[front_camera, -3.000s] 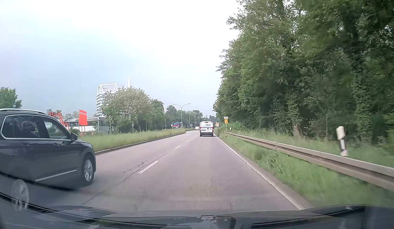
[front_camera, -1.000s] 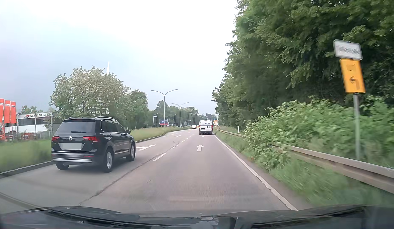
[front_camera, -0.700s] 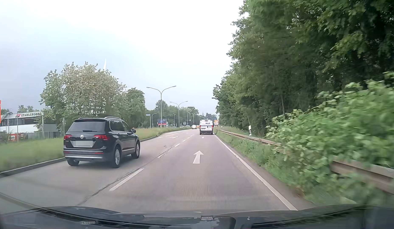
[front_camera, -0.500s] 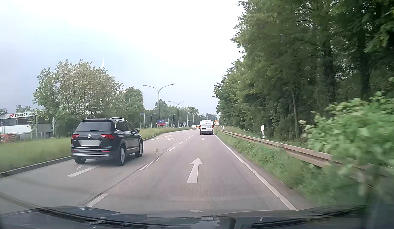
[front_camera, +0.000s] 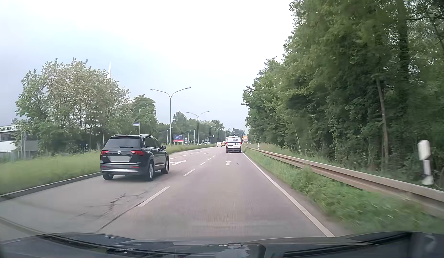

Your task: Follow the waypoints while adhering to traffic rules and regulations

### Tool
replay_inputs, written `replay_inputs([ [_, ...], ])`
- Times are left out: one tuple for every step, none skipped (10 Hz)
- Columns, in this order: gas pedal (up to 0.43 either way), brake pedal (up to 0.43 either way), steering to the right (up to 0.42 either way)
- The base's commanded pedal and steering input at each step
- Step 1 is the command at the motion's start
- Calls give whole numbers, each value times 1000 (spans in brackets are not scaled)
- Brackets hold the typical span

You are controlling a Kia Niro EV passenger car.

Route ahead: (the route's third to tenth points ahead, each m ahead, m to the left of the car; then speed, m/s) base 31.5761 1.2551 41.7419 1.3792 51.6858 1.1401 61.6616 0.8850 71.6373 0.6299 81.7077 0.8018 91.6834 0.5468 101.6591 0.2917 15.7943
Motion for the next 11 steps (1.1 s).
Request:
replay_inputs([
  [0, 0, -1],
  [0, 0, -1],
  [0, 0, -1],
  [0, 0, -1],
  [0, 0, -1],
  [0, 0, 0],
  [0, 0, 0],
  [0, 0, 0],
  [0, 0, 0],
  [0, 0, 0],
  [0, 0, 0],
])
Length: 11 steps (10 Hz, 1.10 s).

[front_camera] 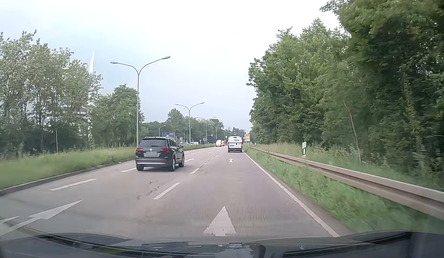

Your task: Follow the waypoints while adhering to traffic rules and regulations

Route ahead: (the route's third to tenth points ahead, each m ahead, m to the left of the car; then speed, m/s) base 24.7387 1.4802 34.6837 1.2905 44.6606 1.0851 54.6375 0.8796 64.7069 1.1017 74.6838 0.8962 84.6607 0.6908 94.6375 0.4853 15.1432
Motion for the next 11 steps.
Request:
replay_inputs([
  [0, 0, 0],
  [0, 0, 0],
  [0, 0, 0],
  [0, 0, 0],
  [0, 0, 0],
  [0, 0, 0],
  [0, 0, 1],
  [0, 0, 1],
  [0, 0, 1],
  [0, 0, 1],
  [0, 0, 1],
])
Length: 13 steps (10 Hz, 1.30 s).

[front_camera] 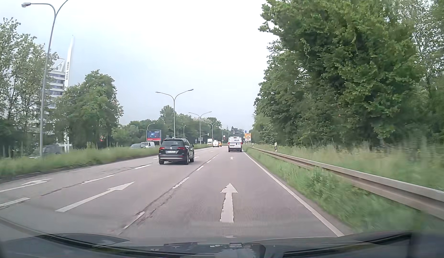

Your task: Follow the waypoints while adhering to traffic rules and regulations

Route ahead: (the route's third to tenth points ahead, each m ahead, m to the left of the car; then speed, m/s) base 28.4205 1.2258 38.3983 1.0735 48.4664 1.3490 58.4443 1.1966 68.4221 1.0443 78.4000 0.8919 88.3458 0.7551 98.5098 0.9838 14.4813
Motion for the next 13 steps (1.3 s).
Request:
replay_inputs([
  [0, 0, 1],
  [0, 0, 1],
  [0, 0, 1],
  [0, 0, 2],
  [0, 0, 1],
  [0, 0, 1],
  [0, 0, 1],
  [0, 0, 1],
  [0, 0, 1],
  [0, 0, 1],
  [0, 0, 1],
  [0, 0, 1],
  [0, 0, 1],
])
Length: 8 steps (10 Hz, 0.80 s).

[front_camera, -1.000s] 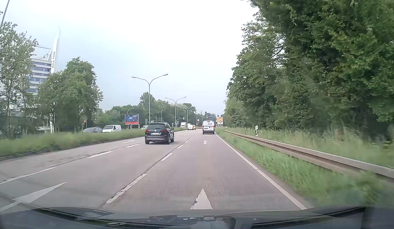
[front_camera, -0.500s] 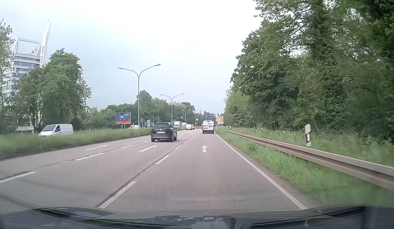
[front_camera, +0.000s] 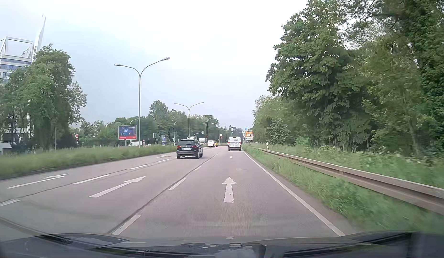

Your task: Follow the waypoints while adhering to traffic rules and regulations

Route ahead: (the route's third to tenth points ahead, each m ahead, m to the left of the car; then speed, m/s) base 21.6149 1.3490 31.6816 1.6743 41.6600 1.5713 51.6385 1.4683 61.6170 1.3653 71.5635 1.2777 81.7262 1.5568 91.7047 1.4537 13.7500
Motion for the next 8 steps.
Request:
replay_inputs([
  [0, 0, 1],
  [0, 0, 1],
  [0, 0, 1],
  [0, 0, 1],
  [0, 0, 1],
  [0, 0, 1],
  [0, 0, 1],
  [0, 0, 1],
])
